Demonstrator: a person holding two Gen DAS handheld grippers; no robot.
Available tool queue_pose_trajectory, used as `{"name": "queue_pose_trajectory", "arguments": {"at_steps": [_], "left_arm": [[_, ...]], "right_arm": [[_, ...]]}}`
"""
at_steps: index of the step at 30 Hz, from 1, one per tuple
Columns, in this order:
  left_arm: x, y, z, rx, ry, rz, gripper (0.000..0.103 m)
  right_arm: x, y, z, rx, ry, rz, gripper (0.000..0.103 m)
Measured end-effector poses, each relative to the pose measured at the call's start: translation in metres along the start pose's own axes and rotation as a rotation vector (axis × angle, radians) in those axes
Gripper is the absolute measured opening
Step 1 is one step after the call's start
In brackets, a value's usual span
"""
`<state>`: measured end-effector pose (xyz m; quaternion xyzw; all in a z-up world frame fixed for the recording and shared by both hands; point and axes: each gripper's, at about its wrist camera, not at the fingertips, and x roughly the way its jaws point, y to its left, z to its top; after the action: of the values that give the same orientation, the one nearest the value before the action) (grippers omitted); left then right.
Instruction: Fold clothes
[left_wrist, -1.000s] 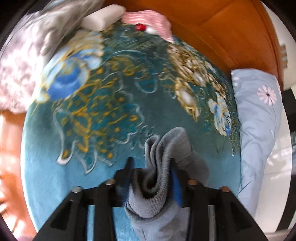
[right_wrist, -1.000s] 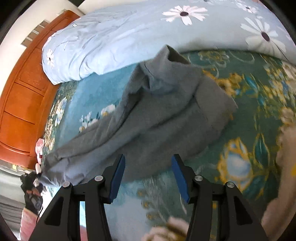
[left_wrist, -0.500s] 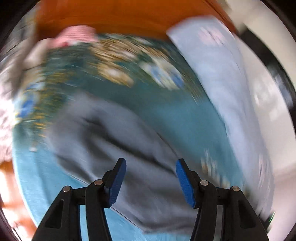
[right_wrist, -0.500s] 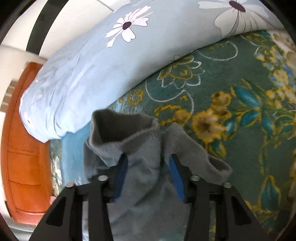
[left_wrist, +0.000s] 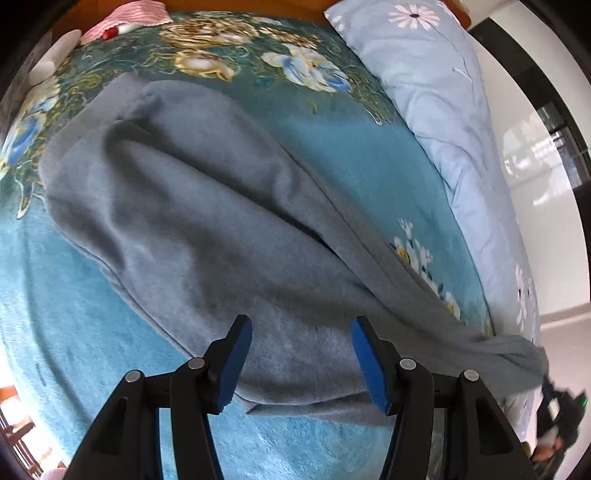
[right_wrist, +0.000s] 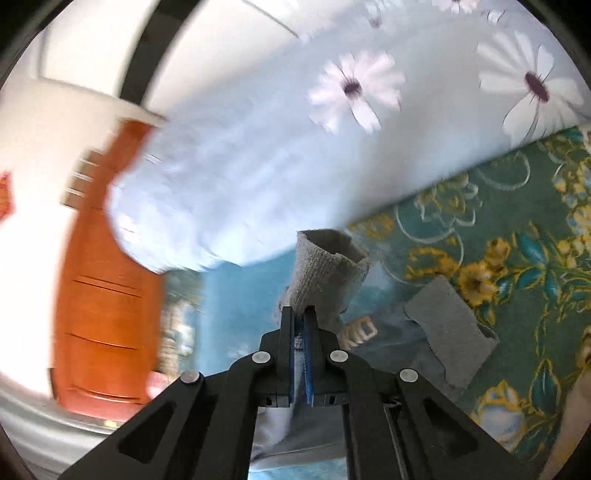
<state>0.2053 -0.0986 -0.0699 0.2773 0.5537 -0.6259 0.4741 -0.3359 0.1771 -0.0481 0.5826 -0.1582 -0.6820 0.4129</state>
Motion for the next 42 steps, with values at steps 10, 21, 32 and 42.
{"name": "queue_pose_trajectory", "arguments": {"at_steps": [10, 21, 32, 42], "left_arm": [[0.009, 0.015, -0.008, 0.015, 0.057, 0.043, 0.060], [0.010, -0.004, -0.026, 0.257, 0.087, 0.076, 0.060], [0.035, -0.046, -0.079, 0.760, 0.076, 0.214, 0.060], [0.052, -0.042, -0.090, 0.855, 0.072, 0.304, 0.060]], "right_arm": [[0.043, -0.097, -0.030, 0.125, 0.143, -0.235, 0.004], [0.031, -0.097, -0.036, 0.139, 0.159, -0.263, 0.004], [0.034, -0.090, -0.034, 0.134, 0.174, -0.251, 0.005], [0.047, -0.090, -0.045, 0.167, 0.197, -0.255, 0.006]]}}
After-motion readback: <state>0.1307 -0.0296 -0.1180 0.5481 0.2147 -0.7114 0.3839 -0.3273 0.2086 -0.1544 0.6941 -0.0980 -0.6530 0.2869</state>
